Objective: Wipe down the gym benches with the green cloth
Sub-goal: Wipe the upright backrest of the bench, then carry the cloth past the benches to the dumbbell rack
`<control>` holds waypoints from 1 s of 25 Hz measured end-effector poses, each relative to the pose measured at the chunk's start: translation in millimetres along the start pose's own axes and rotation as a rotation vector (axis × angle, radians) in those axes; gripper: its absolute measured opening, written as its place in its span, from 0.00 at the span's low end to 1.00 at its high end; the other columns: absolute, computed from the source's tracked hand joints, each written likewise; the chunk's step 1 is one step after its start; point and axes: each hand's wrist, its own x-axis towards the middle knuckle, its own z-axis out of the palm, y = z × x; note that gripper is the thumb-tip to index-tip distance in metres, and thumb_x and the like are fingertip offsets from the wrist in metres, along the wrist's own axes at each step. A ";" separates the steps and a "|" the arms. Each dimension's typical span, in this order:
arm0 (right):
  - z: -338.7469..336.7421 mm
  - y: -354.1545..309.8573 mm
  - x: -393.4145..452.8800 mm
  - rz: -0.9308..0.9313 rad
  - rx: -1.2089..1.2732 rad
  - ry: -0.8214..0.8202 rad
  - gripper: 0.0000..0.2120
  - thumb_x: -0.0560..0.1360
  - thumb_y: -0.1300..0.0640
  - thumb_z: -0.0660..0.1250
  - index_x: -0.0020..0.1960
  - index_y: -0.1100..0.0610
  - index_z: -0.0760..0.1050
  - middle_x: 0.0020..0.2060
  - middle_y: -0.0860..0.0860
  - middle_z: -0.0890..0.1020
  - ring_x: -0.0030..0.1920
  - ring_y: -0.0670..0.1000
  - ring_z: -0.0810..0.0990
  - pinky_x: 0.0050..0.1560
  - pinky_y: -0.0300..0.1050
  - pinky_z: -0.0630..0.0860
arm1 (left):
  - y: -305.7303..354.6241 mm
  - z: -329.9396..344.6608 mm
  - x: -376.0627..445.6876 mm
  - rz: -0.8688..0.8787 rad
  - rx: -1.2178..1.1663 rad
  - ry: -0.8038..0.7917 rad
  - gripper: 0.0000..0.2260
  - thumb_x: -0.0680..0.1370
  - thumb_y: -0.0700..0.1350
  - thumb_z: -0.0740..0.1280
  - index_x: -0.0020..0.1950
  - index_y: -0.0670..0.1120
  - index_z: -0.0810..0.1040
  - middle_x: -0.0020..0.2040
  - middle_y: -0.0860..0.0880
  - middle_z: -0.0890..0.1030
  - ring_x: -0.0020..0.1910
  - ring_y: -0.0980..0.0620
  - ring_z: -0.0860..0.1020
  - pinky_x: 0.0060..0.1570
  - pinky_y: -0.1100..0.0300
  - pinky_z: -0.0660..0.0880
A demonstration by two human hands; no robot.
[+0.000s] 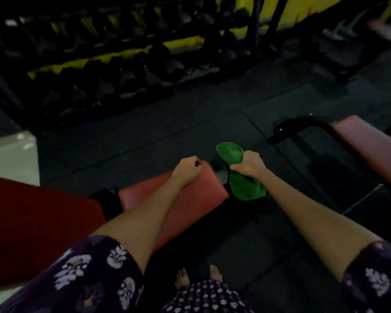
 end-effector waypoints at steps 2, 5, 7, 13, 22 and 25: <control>-35.8 4.3 -14.4 0.041 -0.003 0.066 0.23 0.70 0.49 0.72 0.57 0.63 0.73 0.53 0.58 0.78 0.53 0.59 0.78 0.49 0.49 0.76 | 32.7 -15.7 -0.5 0.068 0.048 -0.029 0.11 0.77 0.43 0.61 0.56 0.41 0.78 0.57 0.42 0.79 0.57 0.45 0.76 0.55 0.56 0.72; -81.3 20.9 -35.0 0.102 0.014 0.174 0.20 0.72 0.48 0.69 0.54 0.62 0.73 0.52 0.58 0.78 0.52 0.59 0.78 0.48 0.48 0.75 | 81.7 -27.2 1.2 0.191 0.122 -0.065 0.11 0.78 0.42 0.61 0.55 0.40 0.78 0.56 0.42 0.80 0.56 0.45 0.77 0.53 0.55 0.72; -108.1 39.8 -49.7 0.156 0.035 0.254 0.20 0.74 0.49 0.67 0.56 0.64 0.73 0.53 0.59 0.78 0.53 0.60 0.78 0.47 0.47 0.73 | 120.4 -29.4 4.8 0.280 0.179 -0.103 0.10 0.78 0.42 0.62 0.55 0.40 0.78 0.56 0.42 0.80 0.56 0.45 0.76 0.52 0.56 0.72; -171.3 133.9 -114.8 0.325 0.063 0.404 0.21 0.73 0.48 0.67 0.59 0.62 0.72 0.58 0.60 0.77 0.59 0.61 0.75 0.54 0.48 0.71 | 244.5 4.6 -3.3 0.565 0.289 -0.213 0.11 0.78 0.43 0.62 0.56 0.40 0.78 0.58 0.41 0.79 0.57 0.45 0.76 0.54 0.55 0.72; -233.5 289.4 -252.0 0.677 0.205 0.543 0.28 0.69 0.48 0.71 0.65 0.60 0.71 0.61 0.56 0.74 0.56 0.55 0.77 0.54 0.46 0.77 | 422.3 120.4 -66.3 0.894 0.517 -0.451 0.10 0.77 0.43 0.64 0.57 0.40 0.76 0.58 0.42 0.78 0.56 0.44 0.75 0.50 0.57 0.71; -236.1 341.7 -307.1 0.812 0.232 0.588 0.26 0.69 0.49 0.70 0.62 0.61 0.71 0.58 0.56 0.75 0.54 0.56 0.78 0.47 0.44 0.76 | 478.9 168.2 -109.0 1.023 0.586 -0.524 0.12 0.78 0.43 0.63 0.59 0.38 0.74 0.58 0.42 0.77 0.57 0.43 0.75 0.51 0.56 0.71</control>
